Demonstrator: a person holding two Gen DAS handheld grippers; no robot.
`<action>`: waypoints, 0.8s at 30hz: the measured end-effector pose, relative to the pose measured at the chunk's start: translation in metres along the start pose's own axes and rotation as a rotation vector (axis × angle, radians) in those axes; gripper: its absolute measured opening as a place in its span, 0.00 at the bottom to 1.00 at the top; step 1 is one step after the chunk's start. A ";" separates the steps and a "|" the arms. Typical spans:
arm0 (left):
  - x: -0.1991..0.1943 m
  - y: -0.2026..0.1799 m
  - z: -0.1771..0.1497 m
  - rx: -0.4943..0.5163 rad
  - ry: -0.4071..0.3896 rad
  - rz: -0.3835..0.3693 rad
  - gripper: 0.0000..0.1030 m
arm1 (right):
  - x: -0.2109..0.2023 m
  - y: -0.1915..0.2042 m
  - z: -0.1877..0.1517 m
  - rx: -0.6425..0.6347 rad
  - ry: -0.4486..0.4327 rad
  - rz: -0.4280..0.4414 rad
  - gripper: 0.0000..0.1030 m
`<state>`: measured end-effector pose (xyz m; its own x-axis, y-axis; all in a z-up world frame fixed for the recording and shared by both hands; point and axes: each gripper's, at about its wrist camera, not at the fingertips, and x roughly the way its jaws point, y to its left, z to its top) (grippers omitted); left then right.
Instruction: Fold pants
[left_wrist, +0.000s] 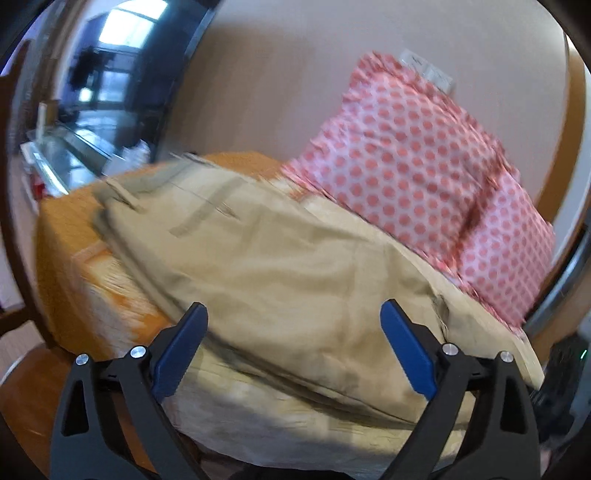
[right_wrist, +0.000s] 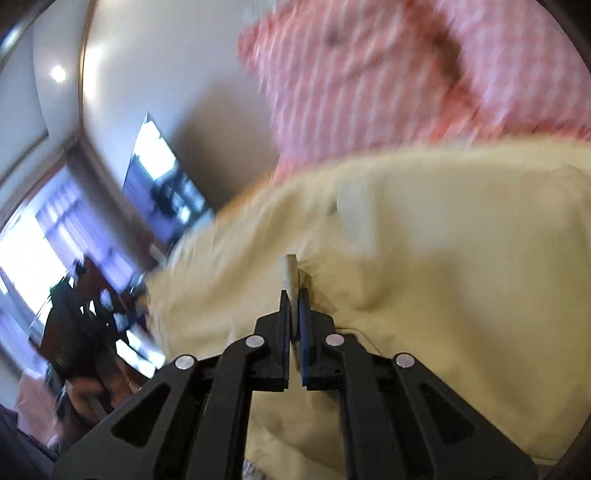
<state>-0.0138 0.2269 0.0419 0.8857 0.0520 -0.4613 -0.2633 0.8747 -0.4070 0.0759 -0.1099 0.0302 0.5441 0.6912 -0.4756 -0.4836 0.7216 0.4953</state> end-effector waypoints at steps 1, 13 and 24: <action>-0.004 0.005 0.002 -0.009 -0.010 0.013 0.93 | -0.002 0.005 0.000 -0.011 -0.018 0.001 0.04; -0.004 0.072 0.022 -0.188 -0.015 0.080 0.93 | 0.019 0.062 -0.020 -0.228 0.091 0.048 0.44; 0.025 0.098 0.036 -0.337 0.080 0.045 0.93 | 0.017 0.041 -0.017 -0.181 0.065 -0.001 0.69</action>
<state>-0.0033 0.3312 0.0186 0.8408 0.0373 -0.5400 -0.4249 0.6636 -0.6157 0.0535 -0.0682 0.0297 0.5022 0.6873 -0.5247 -0.6016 0.7136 0.3589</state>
